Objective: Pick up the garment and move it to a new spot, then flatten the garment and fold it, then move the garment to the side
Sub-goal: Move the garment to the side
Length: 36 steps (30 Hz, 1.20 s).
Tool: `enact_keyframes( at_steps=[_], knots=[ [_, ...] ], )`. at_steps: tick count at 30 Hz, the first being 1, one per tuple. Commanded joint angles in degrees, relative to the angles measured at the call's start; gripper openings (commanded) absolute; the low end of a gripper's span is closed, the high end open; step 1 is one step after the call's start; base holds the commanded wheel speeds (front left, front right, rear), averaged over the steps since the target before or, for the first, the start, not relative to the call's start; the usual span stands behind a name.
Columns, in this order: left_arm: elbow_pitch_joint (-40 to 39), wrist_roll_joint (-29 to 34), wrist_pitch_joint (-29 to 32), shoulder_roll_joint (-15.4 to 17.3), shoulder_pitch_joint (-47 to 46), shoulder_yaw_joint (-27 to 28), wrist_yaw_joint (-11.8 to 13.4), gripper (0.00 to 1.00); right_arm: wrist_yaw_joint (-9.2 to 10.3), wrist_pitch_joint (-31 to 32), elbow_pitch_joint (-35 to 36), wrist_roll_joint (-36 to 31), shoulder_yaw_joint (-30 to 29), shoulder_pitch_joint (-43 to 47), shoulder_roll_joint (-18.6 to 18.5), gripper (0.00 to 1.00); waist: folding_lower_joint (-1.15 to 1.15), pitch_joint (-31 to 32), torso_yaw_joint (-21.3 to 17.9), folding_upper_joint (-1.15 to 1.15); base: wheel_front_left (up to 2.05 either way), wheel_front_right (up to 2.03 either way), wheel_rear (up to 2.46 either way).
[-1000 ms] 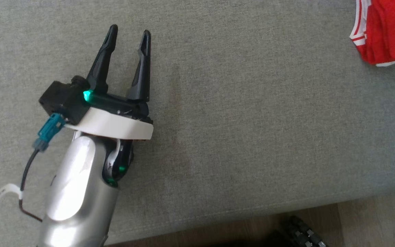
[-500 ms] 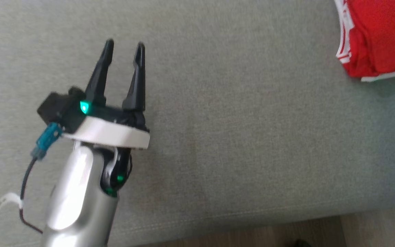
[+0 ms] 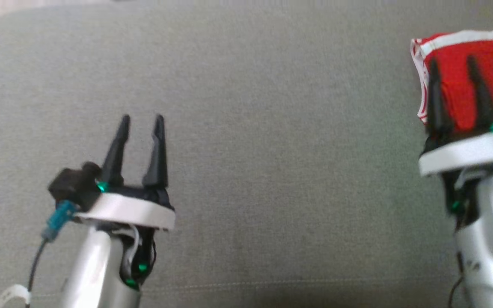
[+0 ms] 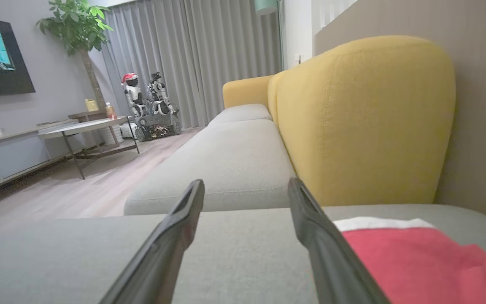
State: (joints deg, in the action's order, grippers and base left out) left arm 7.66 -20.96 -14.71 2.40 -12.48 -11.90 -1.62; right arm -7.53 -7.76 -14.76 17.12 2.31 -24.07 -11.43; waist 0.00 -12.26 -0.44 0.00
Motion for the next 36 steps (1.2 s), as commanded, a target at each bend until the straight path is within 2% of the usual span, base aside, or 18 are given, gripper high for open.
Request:
enact_keyframes(
  at_steps=[1,9,15,22,30,36],
  knots=[
    [-1.44,1.46,-0.29,0.48,-0.28,1.48,-0.64,1.00,0.04,-1.23,1.27,-0.39,0.92,0.81,0.53,1.00,0.00,2.21,1.54,0.00,0.00,0.00,0.00],
    [1.05,3.33,-0.29,0.48,4.20,0.99,-0.39,1.00,0.04,-6.03,-2.21,-5.57,-0.75,8.48,5.61,1.00,0.00,6.26,2.47,0.00,0.00,0.00,0.00],
    [1.99,2.54,-0.29,0.48,6.48,1.02,1.66,1.00,0.04,-6.97,-2.69,-8.05,-1.15,11.20,7.79,1.00,0.00,7.11,2.41,0.00,0.00,0.00,0.00],
    [2.94,1.97,-0.29,0.48,6.41,1.72,2.70,1.00,0.04,-7.18,-2.37,-8.58,-1.35,10.90,8.28,1.00,0.00,7.32,2.81,0.00,0.00,0.00,0.00],
    [3.20,0.38,-0.29,0.48,7.11,2.33,2.05,1.00,0.04,-7.22,-1.82,-8.65,-1.23,11.13,8.46,1.00,0.00,7.93,3.18,0.00,0.00,0.00,0.00],
    [3.58,0.48,-0.29,0.48,7.25,2.50,1.38,1.00,0.04,-7.23,-2.16,-10.05,-3.22,11.19,8.52,1.00,0.00,7.81,2.98,0.00,0.00,0.00,0.00]
  ],
)
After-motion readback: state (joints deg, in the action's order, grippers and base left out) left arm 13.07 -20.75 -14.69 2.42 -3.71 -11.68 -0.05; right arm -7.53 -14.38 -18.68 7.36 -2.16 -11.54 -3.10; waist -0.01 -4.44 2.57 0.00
